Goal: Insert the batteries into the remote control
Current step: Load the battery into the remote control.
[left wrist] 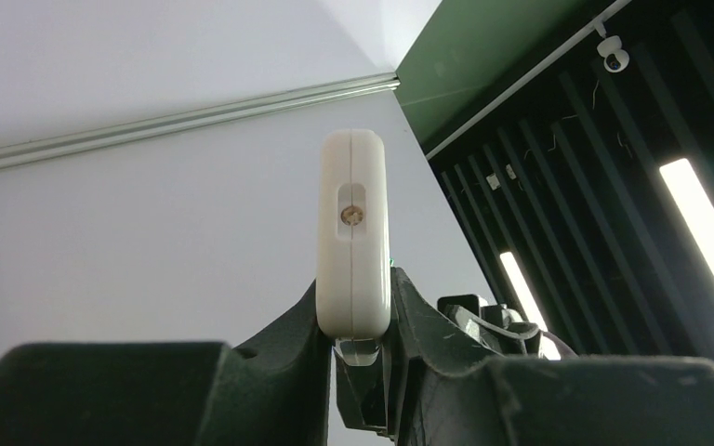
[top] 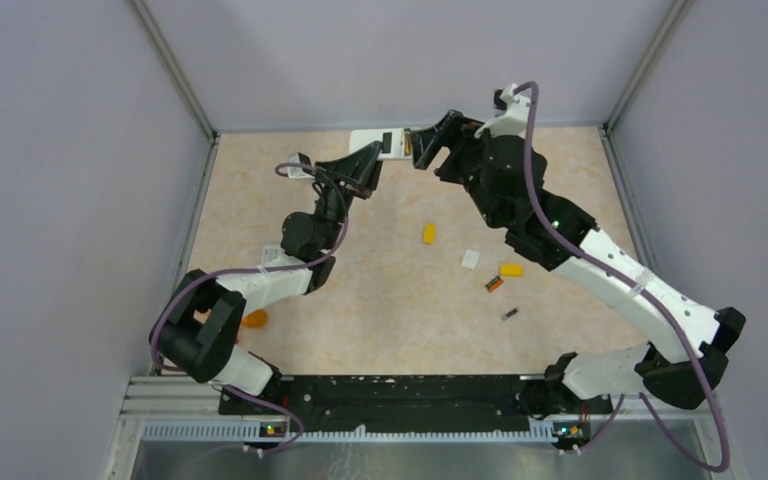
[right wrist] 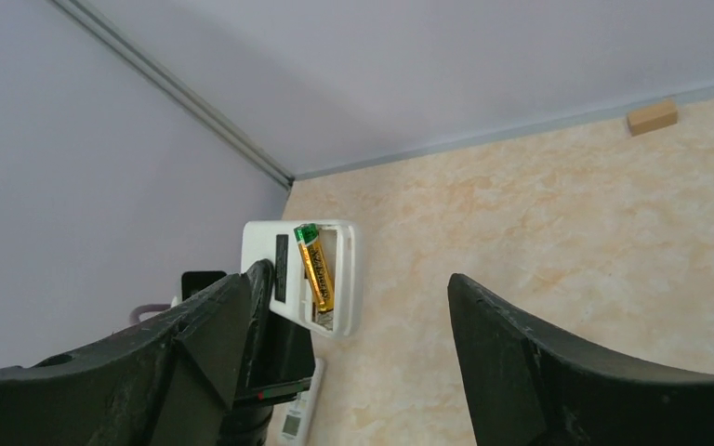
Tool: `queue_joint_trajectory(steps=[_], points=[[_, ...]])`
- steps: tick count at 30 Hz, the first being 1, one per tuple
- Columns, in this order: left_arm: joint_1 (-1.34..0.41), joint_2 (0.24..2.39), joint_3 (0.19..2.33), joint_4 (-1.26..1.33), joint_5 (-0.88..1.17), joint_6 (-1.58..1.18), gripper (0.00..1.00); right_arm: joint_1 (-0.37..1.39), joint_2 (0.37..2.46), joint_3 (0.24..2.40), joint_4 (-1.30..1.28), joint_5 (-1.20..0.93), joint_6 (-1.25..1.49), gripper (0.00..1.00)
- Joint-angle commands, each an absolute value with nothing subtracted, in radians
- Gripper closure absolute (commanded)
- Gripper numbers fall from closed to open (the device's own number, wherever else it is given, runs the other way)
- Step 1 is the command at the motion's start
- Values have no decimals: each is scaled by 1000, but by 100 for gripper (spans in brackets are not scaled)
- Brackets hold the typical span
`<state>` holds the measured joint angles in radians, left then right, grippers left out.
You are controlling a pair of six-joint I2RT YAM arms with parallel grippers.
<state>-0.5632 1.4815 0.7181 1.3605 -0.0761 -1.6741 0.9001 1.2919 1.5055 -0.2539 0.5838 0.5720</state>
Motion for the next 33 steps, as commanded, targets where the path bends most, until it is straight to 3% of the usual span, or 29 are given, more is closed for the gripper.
queue_joint_trajectory(steps=[1, 12, 22, 33], points=[[-560, 1444, 719, 1440, -65, -1660, 100, 839, 1219, 1530, -354, 425, 755, 20], [-528, 1409, 677, 1436, -21, -1650, 100, 732, 1115, 1315, -277, 158, 1179, 17], [-526, 1433, 670, 1453, -5, -1582, 100, 743, 1136, 1175, -76, 120, 1560, 16], [-526, 1511, 682, 1535, -5, -1617, 100, 797, 1204, 1201, 6, 285, 1599, 15]])
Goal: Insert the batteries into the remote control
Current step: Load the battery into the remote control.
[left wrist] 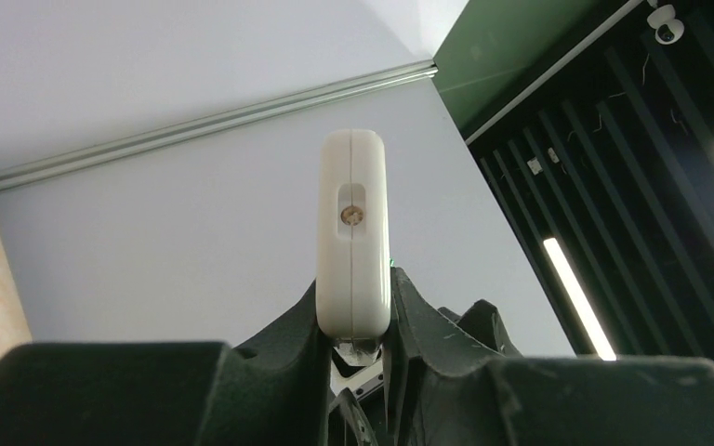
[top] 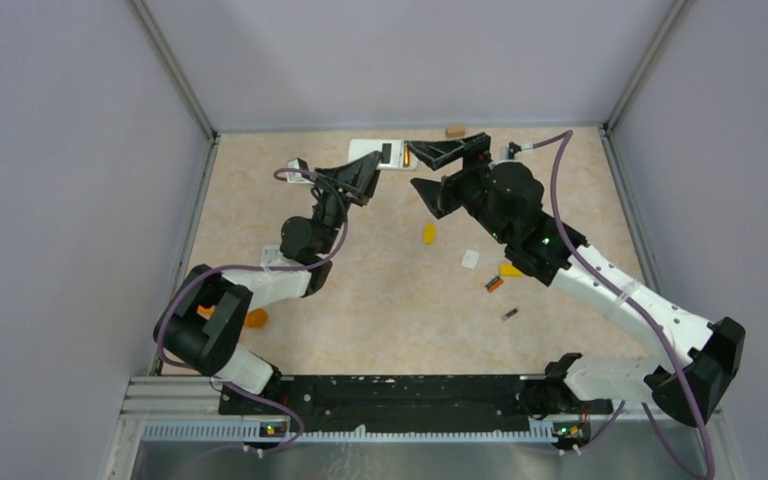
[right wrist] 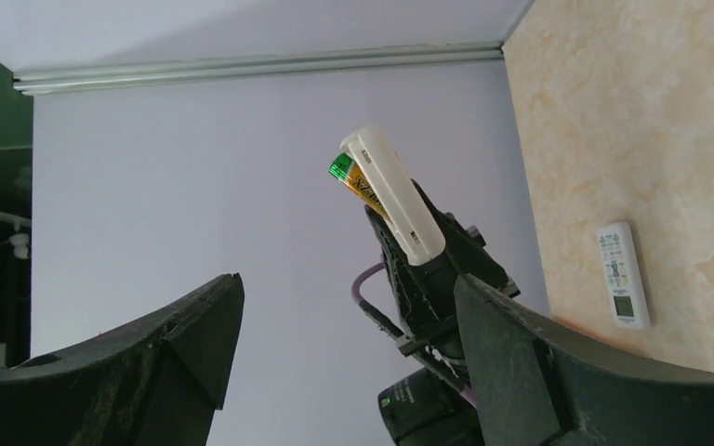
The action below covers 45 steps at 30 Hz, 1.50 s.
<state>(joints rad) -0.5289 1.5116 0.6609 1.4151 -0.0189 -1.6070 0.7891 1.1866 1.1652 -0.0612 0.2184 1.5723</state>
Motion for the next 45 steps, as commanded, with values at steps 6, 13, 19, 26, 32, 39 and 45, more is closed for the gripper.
queue_joint_trajectory(steps=[6, 13, 19, 26, 32, 39, 45], points=[[-526, 1519, 700, 1537, 42, -1591, 100, 797, 1250, 1265, -82, 315, 1607, 15], [-526, 1531, 685, 1566, 41, -1587, 100, 797, 1270, 1272, -44, 340, 1608, 15], [-527, 1548, 683, 1597, 52, -1593, 100, 796, 1292, 1287, -39, 344, 1619, 16], [-527, 1541, 673, 1600, 48, -1589, 100, 795, 1292, 1267, -12, 353, 1636, 22], [-529, 1534, 666, 1604, 46, -1593, 100, 788, 1287, 1237, 57, 323, 1640, 41], [-532, 1507, 659, 1587, 46, -1571, 100, 783, 1287, 1223, 81, 304, 1644, 47], [-533, 1510, 655, 1600, 44, -1572, 100, 782, 1287, 1217, 96, 300, 1646, 46]])
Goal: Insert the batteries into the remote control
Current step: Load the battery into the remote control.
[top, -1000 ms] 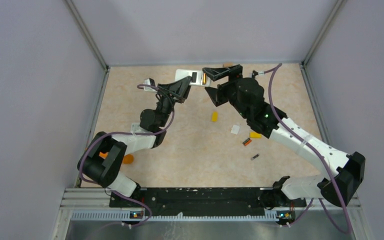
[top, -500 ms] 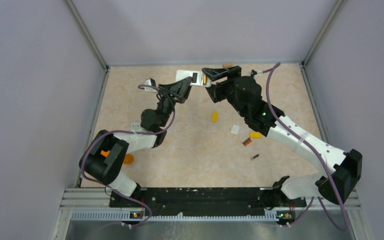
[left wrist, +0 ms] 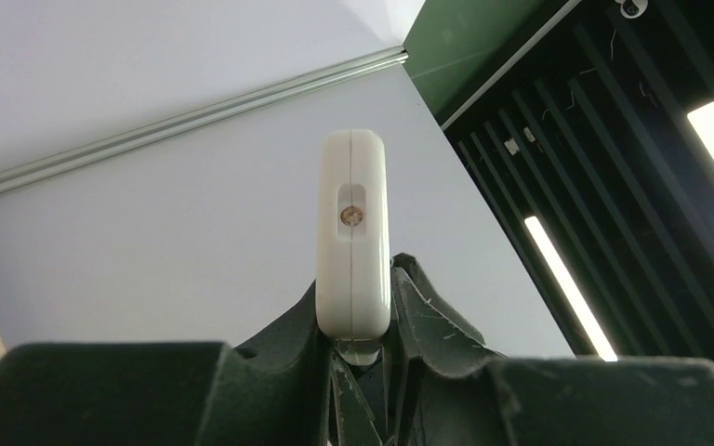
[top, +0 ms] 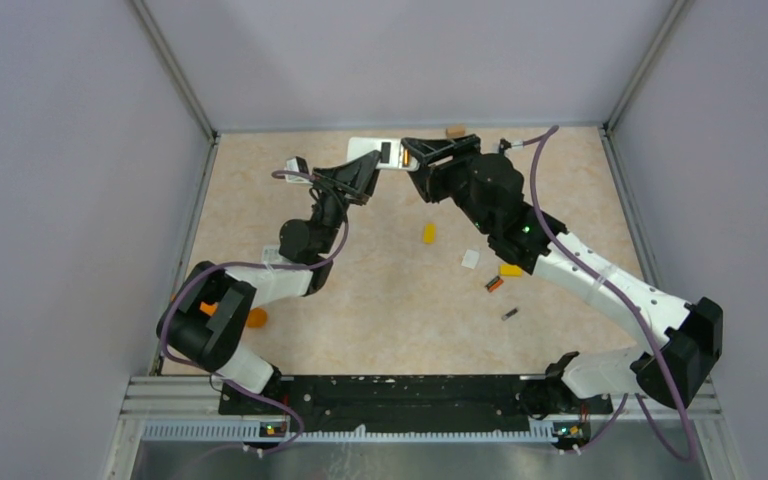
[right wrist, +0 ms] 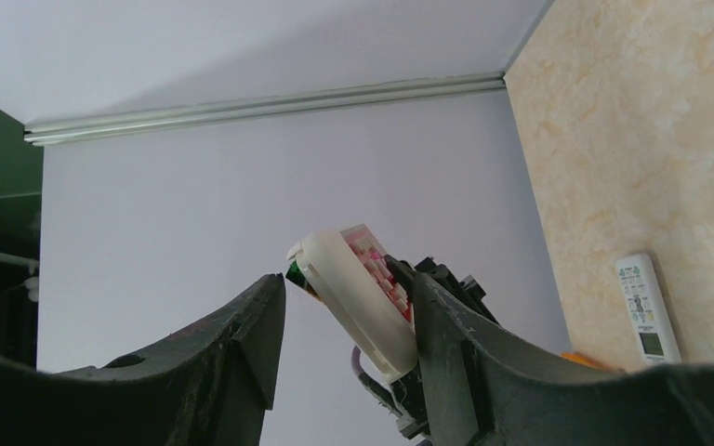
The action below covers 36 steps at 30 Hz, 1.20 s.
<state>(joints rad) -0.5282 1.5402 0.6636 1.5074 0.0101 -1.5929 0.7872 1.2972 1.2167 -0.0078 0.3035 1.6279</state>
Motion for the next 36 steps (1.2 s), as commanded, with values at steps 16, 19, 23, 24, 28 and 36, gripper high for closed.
queue_joint_trajectory(steps=[16, 19, 23, 24, 28, 36], points=[[-539, 1513, 649, 1620, 39, -1565, 100, 770, 1301, 1214, 142, 278, 1648, 48], [-541, 1514, 647, 1620, 35, -1571, 100, 770, 1303, 1201, 175, 270, 1649, 53], [-541, 1516, 652, 1620, 32, -1574, 100, 770, 1303, 1194, 186, 261, 1651, 58], [-540, 1517, 654, 1619, 29, -1577, 100, 770, 1302, 1191, 189, 258, 1652, 60], [-542, 1523, 664, 1618, 27, -1583, 100, 770, 1301, 1184, 198, 254, 1652, 65], [-543, 1525, 672, 1613, 22, -1583, 100, 769, 1300, 1167, 218, 243, 1650, 77]])
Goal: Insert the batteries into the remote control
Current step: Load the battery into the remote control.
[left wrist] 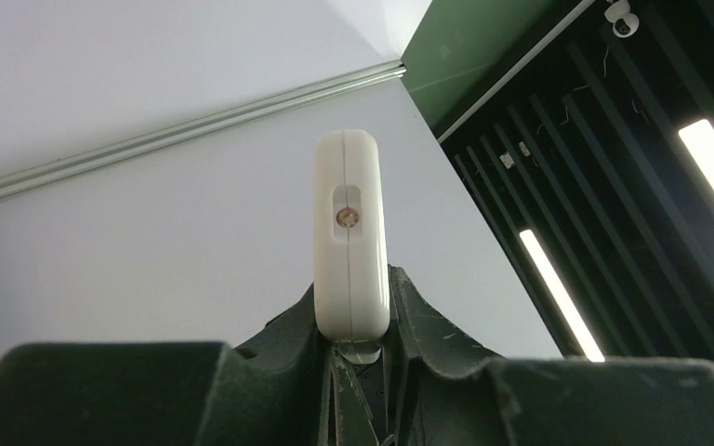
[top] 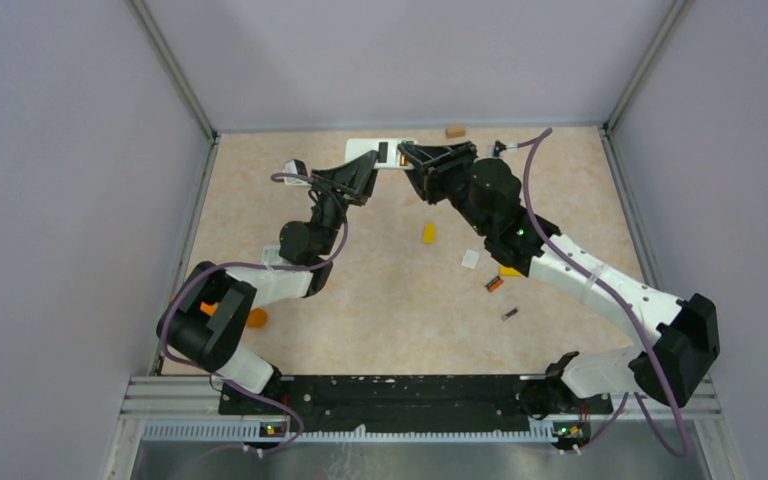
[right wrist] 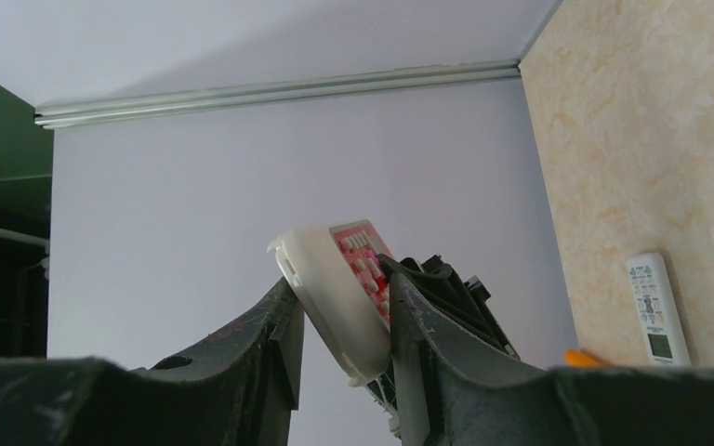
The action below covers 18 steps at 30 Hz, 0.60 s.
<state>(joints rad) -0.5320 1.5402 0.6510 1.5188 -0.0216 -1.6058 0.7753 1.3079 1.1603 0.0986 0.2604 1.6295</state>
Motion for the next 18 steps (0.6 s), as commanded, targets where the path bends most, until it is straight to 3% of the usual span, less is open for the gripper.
queue_joint_trajectory(steps=[1, 2, 5, 9, 13, 18], points=[[-543, 1525, 672, 1612, 22, -1583, 100, 769, 1302, 1167, 217, 241, 1651, 77], [-542, 1525, 672, 1614, 22, -1583, 100, 769, 1301, 1166, 218, 240, 1649, 74], [-543, 1526, 668, 1614, 21, -1584, 100, 767, 1298, 1169, 202, 243, 1647, 46], [-543, 1526, 665, 1614, 18, -1583, 100, 766, 1284, 1164, 212, 267, 1612, 28], [-543, 1530, 663, 1618, 21, -1583, 100, 764, 1274, 1161, 219, 291, 1588, 23], [-544, 1531, 660, 1620, 35, -1572, 100, 748, 1274, 1160, 201, 283, 1602, 28]])
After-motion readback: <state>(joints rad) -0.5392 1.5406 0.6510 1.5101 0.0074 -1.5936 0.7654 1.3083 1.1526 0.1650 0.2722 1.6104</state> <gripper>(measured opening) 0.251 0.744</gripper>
